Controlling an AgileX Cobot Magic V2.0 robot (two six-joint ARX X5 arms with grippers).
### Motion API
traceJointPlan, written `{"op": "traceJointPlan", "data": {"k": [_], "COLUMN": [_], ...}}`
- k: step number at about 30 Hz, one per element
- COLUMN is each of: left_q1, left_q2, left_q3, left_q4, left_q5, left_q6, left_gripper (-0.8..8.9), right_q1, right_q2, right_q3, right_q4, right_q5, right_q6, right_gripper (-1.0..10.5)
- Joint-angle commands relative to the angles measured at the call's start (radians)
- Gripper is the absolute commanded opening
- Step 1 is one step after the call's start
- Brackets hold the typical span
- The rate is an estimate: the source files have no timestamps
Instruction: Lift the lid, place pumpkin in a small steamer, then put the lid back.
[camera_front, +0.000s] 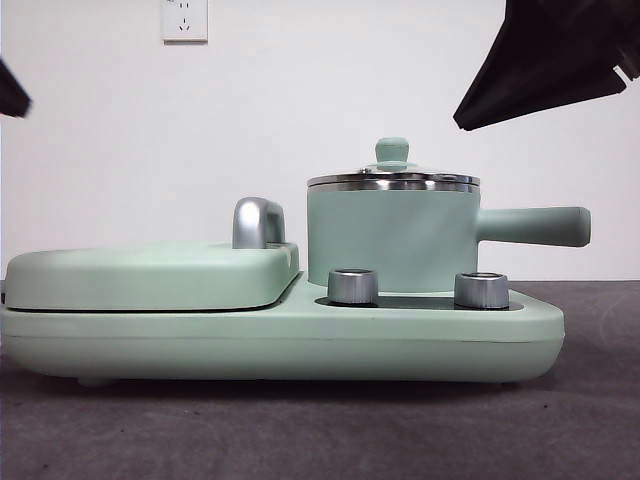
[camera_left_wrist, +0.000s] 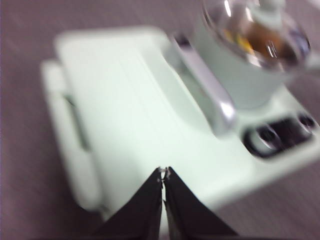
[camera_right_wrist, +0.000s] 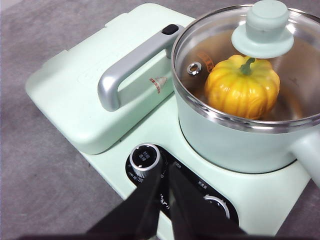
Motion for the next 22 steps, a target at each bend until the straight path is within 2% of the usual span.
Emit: {"op": "traceJointPlan", "data": {"k": [1, 5, 11, 17, 22], "left_q1": [0.068, 0.163, 0.264, 0.343, 0.357], "left_q2": [-0.119, -0.319, -0.517, -0.534, -0.534], "left_q3": [-0.137, -0.348, -0.526, -0.539, -0.539], "left_q4": [0.170, 0.336, 0.352, 0.298, 0.299], "left_q5": [-0.003, -0.004, -0.016, -0.034, -0.033], "left_q6": [0.035, 0.039, 0.027, 0.029, 0.015], "left_gripper": [0.07, 0.07, 0.07, 0.07, 0.07], "right_q1": [0.006, 0.006, 0.006, 0.006, 0.006], "right_q2": [0.004, 0.004, 0.004, 0.004, 0.004], "right_q3": [0.017, 0.017, 0.017, 0.017, 0.017], "right_q4": [0.010, 0.010, 0.010, 0.014, 0.018], "right_q5": [0.000, 0.000, 0.000, 0.000, 0.000], "right_q6": [-0.008, -0.008, -0.008, -0.008, -0.008], "right_gripper": [0.2, 0.2, 0.3, 0.2, 0.2]}}
